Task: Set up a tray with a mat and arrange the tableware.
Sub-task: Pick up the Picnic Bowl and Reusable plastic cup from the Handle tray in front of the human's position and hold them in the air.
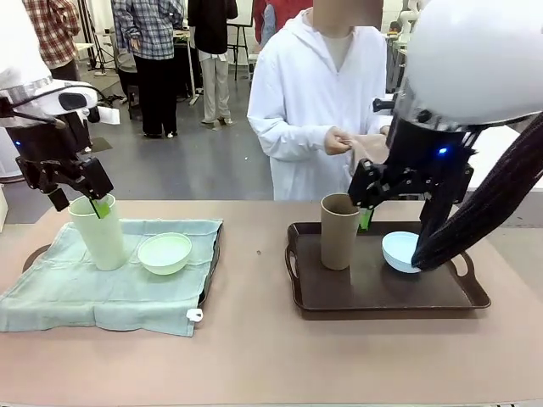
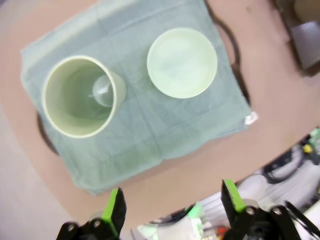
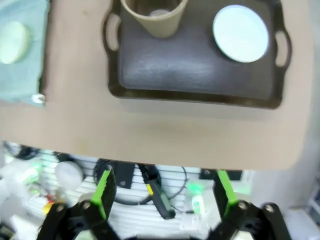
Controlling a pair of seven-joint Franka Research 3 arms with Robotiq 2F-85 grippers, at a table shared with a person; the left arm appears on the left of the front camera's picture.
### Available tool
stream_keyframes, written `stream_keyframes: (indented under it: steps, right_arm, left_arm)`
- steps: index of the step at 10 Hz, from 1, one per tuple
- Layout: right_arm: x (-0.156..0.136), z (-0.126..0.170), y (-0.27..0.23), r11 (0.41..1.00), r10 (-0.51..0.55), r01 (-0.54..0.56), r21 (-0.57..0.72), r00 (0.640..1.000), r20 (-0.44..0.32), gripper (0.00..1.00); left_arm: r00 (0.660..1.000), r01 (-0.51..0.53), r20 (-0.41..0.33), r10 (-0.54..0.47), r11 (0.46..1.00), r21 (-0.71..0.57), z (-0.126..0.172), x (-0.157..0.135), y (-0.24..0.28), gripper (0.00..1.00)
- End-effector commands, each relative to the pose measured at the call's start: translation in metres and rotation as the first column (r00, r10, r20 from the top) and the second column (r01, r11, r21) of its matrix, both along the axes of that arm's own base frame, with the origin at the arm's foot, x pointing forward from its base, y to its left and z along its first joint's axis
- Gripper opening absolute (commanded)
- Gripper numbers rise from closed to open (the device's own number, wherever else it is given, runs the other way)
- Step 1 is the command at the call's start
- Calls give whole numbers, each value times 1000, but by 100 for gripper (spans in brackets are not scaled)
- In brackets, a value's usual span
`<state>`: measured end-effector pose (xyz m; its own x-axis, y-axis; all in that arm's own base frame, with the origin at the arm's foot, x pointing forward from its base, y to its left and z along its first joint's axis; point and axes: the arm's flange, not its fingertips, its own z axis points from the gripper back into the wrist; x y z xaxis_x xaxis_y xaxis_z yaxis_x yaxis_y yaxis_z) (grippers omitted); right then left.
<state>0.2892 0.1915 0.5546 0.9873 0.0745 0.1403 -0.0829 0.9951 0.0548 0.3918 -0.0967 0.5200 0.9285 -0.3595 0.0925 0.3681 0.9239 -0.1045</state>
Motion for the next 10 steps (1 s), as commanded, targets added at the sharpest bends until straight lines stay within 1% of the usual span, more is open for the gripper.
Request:
stream_keyframes:
  steps: [1,2,3,4,5,7,9,10]
  right_arm:
    - [-13,-10,-63,967,70,-71,244,997,13,100]
    - [-23,-11,-96,940,75,-80,331,997,29,100]
    - [-36,-11,-133,908,47,-63,413,998,49,100]
    - [-48,-11,-162,878,10,-42,477,997,70,100]
    - [-60,-15,-187,849,-29,-15,529,997,75,100]
    - [-89,-25,-233,781,-136,55,622,987,84,100]
    - [-116,-32,-270,711,-236,121,693,969,73,100]
    - [-127,-37,-283,671,-271,138,728,960,69,100]
  left_arm:
    - [999,44,-19,-49,979,-199,11,10,36,100]
    - [998,46,-25,-56,955,-293,14,11,51,100]
    - [997,50,-34,-67,926,-373,14,8,63,100]
    - [997,47,-30,-67,899,-436,17,5,75,100]
    - [998,35,-28,-56,867,-497,17,0,88,100]
    - [999,-21,-38,-3,793,-609,13,-12,133,100]
    - [996,-90,-58,70,724,-684,-4,-20,173,100]
    - [992,-124,-76,99,684,-718,-12,-21,194,100]
